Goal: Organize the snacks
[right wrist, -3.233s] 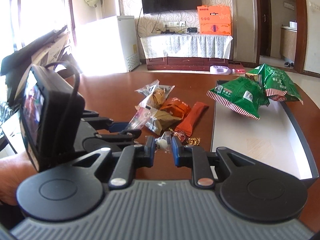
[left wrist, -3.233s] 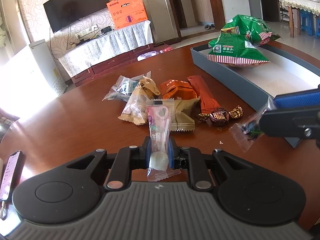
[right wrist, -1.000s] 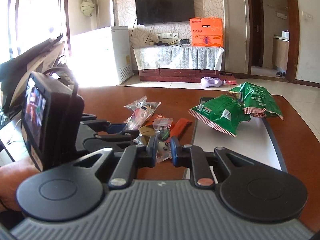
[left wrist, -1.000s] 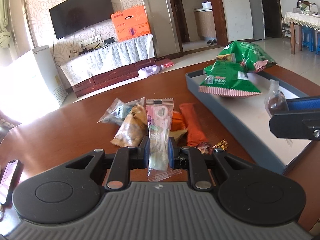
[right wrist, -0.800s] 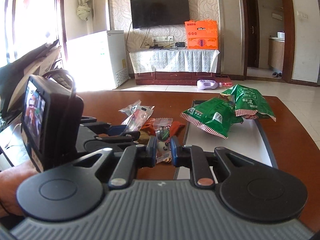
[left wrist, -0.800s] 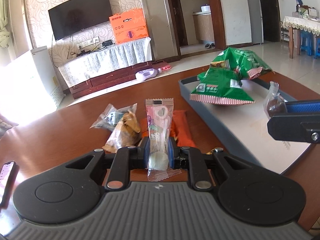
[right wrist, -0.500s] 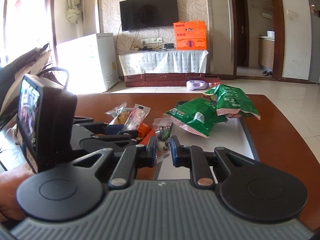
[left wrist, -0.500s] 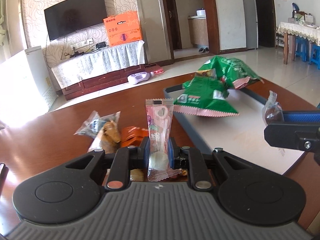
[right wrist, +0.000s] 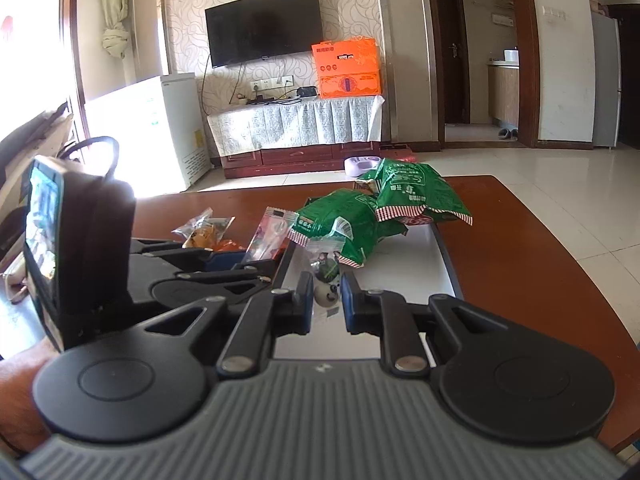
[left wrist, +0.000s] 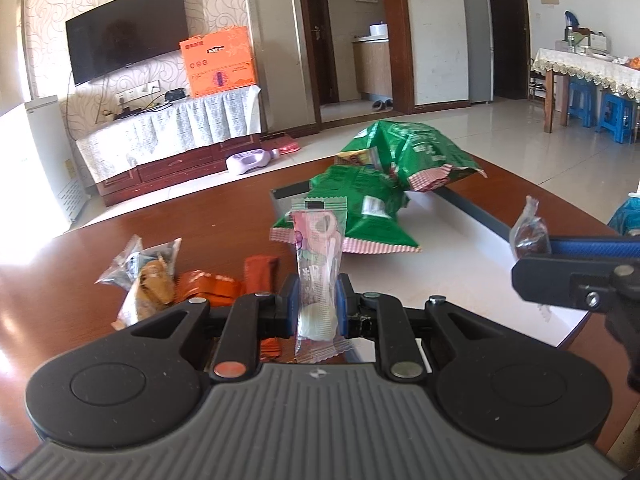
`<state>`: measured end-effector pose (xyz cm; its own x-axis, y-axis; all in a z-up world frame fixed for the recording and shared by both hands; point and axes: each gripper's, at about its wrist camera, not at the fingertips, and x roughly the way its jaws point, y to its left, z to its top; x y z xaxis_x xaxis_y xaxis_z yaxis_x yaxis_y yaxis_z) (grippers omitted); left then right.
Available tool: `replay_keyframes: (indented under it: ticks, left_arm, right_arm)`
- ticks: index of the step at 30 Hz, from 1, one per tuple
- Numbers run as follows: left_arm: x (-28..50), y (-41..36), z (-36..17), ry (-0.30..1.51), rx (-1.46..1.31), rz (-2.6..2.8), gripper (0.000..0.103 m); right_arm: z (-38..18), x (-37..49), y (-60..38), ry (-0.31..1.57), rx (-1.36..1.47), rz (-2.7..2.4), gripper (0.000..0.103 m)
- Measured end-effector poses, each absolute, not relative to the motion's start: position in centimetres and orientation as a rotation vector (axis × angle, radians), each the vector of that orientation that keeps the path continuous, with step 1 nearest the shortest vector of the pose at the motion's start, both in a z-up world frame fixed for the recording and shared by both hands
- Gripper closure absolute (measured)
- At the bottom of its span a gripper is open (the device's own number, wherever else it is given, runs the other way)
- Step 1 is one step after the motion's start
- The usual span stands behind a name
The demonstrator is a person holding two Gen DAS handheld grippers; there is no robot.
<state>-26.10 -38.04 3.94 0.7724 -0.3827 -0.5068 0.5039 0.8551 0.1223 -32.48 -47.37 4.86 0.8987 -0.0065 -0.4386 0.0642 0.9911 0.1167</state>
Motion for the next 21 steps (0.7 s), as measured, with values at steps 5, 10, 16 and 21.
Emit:
replay_keyframes:
  ticks: [5,10,16,21]
  left_arm:
    - [-25.7,-39.5,3.7,0.484,0.265,-0.522,0.082]
    - [-25.2,-40.9,2.9,0.495,0.264,-0.560,0.082]
    - [-24.7,-42.9,1.6,0.535,0.275,-0.604,0.075]
    - [-25.1,-43.8,1.0,0.518,0.292,-0.587,0.028]
  right_arm:
    - [4.6,-32.5,-48.1,0.457,0.143,-0.056,0.085]
    - [4.3,-32.3,-48.9,0.465,0.154,-0.076,0.085]
    - [3.9,-32.0,-49.8,0.478,0.166,-0.096,0.085]
    - [3.6,-31.6,-50.2,0.490,0.168,-0.100,0.085]
